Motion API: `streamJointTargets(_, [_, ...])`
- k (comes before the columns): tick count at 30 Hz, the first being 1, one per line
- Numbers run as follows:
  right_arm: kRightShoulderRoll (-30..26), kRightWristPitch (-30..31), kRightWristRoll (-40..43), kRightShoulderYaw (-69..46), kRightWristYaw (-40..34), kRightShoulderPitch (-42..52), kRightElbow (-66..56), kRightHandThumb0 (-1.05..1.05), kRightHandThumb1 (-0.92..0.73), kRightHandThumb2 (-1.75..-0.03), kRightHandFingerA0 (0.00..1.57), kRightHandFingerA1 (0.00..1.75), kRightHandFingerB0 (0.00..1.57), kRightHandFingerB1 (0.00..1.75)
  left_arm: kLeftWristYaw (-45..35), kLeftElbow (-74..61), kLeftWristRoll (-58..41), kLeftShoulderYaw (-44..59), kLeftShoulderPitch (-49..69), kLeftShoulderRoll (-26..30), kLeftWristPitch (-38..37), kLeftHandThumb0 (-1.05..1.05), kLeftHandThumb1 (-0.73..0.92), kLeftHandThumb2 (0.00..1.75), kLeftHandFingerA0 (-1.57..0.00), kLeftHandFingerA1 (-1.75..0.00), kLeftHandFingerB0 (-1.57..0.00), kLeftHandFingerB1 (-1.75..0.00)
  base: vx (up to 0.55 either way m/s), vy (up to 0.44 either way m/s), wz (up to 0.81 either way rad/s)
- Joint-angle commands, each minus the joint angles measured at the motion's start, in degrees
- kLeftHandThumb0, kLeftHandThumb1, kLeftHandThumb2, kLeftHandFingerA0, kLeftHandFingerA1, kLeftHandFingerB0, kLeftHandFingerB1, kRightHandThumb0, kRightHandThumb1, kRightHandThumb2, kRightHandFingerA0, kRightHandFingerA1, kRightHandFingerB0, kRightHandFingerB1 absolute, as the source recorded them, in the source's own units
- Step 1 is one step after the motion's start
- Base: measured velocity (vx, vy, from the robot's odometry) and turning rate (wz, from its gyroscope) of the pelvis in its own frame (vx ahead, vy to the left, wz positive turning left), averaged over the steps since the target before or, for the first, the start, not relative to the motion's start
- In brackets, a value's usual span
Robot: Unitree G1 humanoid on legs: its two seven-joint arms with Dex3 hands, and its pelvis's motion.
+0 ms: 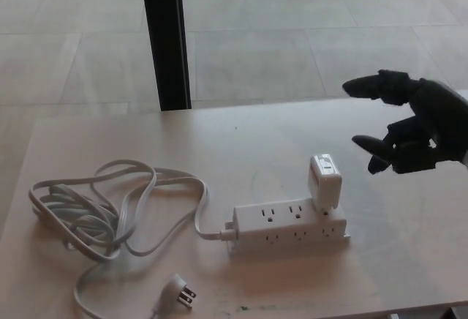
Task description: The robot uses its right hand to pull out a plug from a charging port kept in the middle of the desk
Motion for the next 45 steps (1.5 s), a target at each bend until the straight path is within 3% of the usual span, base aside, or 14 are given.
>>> streamJointTargets(1, [-3.9, -3.7, -13.0, 7.3, 3.0, -4.1, 3.6, -0.82, -0.69, -0.61, 0.94, 1.03, 0.24, 0.31, -0.8, -0.7, -0.9, -0.1, 0.6, 2.2, -0.7, -0.76, 0.81, 1.2, -0.63, -0.65, -0.39, -0.55, 0.0, 0.0, 0.0])
streamJointTargets(3, [-4.1, -5.1, -15.3, 9.3, 2.7, -5.5, 5.0, -0.82, -0.71, -0.62, 0.89, 1.17, 0.24, 0.35, -1.0, -0.3, -0.7, -0.3, 0.4, 2.5, -0.9, -0.83, 0.92, 0.83, -0.69, -0.57, -0.44, -0.43, 0.0, 0.0, 0.0])
streamJointTargets(6, [-4.6, -6.9, -17.4, 11.1, 2.5, -7.0, 6.6, -0.88, -0.58, -0.94, 0.87, 1.25, 0.16, 0.47, -0.6, -1.4, -0.4, -0.5, 0.8, 2.4, -0.4, -0.84, 0.92, 0.84, -0.69, -0.56, -0.45, -0.44, 0.0, 0.0, 0.0])
streamJointTargets(10, [-4.5, -9.6, -19.3, 12.7, 2.1, -9.3, 9.0, -0.83, -0.71, -0.62, 0.88, 1.56, 0.19, 0.36, -1.1, -0.7, -1.1, 0.1, 0.3, 2.5, -0.3, -0.78, 0.82, 1.19, -0.6, -0.63, -0.4, -0.55, 0.0, 0.0, 0.0])
streamJointTargets(17, [-2.8, -8.5, -20.9, 14.8, 3.5, -12.8, 11.6, -0.88, -0.72, -0.63, 0.82, 1.21, 0.16, 0.35, -0.5, 0.4, -0.6, -0.3, -0.1, 2.4, -1.3, -0.85, 0.92, 0.85, -0.64, -0.56, -0.42, -0.45, 0.0, 0.0, 0.0])
streamJointTargets(18, [-2.2, -9.9, -21.7, 15.5, 2.9, -13.4, 12.3, -0.85, -0.7, -0.62, 0.87, 1.1, 0.18, 0.34, -0.5, 0.5, -0.2, -0.6, -0.1, 2.6, -1.5, -0.78, 0.82, 1.2, -0.6, -0.63, -0.4, -0.54, 0.0, 0.0, 0.0])
streamJointTargets(23, [-1.2, -11.6, -23.3, 16.3, 3.2, -13.2, 13.0, -0.85, -0.69, -0.62, 0.87, 1.31, 0.16, 0.36, -0.8, 0.5, -0.1, -1.2, -0.4, 2.9, -1.3, -0.77, 0.84, 1.2, -0.59, -0.63, -0.39, -0.54, 0.0, 0.0, 0.0])
streamJointTargets(29, [0.5, -8.0, -26.6, 19.3, 9.5, -14.7, 13.8, -0.91, -0.54, -0.95, 0.88, 1.04, 0.06, 0.31, -1.0, -0.2, -1.1, -0.8, -0.2, 2.8, -0.7, -0.77, 0.84, 1.2, -0.6, -0.64, -0.39, -0.54, 0.0, 0.0, 0.0])
streamJointTargets(33, [1.6, -7.3, -27.7, 19.9, 11.3, -14.9, 15.0, -0.86, -0.65, -0.6, 0.93, 0.99, 0.07, 0.29, -0.9, 0.9, -0.7, -1.3, -0.8, 3.1, -0.8, -0.78, 0.84, 1.2, -0.61, -0.63, -0.4, -0.54, 0.0, 0.0, 0.0])
streamJointTargets(34, [1.6, -7.5, -27.8, 19.8, 11.8, -14.7, 14.9, -0.94, -0.54, -0.91, 0.94, 0.98, 0.1, 0.28, -0.7, 0.6, -0.8, -1.3, -1.0, 3.1, -0.4, -0.77, 0.83, 1.2, -0.61, -0.63, -0.4, -0.54, 0.0, 0.0, 0.0])
streamJointTargets(35, [2.0, -7.2, -27.6, 19.7, 12.9, -14.8, 15.5, -0.89, -0.64, -0.59, 0.94, 0.96, 0.07, 0.29, -0.7, 0.3, -1.1, -1.2, -0.9, 3.0, 0.0, -0.75, 0.82, 1.2, -0.6, -0.64, -0.39, -0.55, 0.0, 0.0, 0.0])
streamJointTargets(36, [2.3, -7.1, -27.4, 19.5, 13.4, -14.9, 15.9, -0.88, -0.49, -0.91, 0.93, 1.02, 0.05, 0.3, -0.6, 0.2, -1.0, -1.4, -0.9, 3.0, 0.0, -0.85, 0.92, 0.87, -0.62, -0.56, -0.41, -0.45, 0.0, 0.0, 0.0])
streamJointTargets(38, [2.7, -7.0, -27.9, 19.2, 14.1, -15.0, 16.3, -1.02, -0.55, -0.91, 0.91, 1.11, 0.06, 0.29, -0.5, 0.2, -1.3, -1.4, -1.1, 3.0, 0.0, -0.76, 0.82, 1.2, -0.6, -0.65, -0.4, -0.55, 0.0, 0.0, 0.0])
streamJointTargets(45, [4.2, -6.8, -30.6, 19.4, 14.7, -15.8, 16.8, -0.87, -0.61, -0.62, 0.72, 1.45, 0.1, 0.29, -0.3, -0.6, -1.4, -1.6, -0.9, 3.1, 0.2, -0.83, 0.92, 0.85, -0.63, -0.54, -0.42, -0.44, 0.0, 0.0, 0.0])
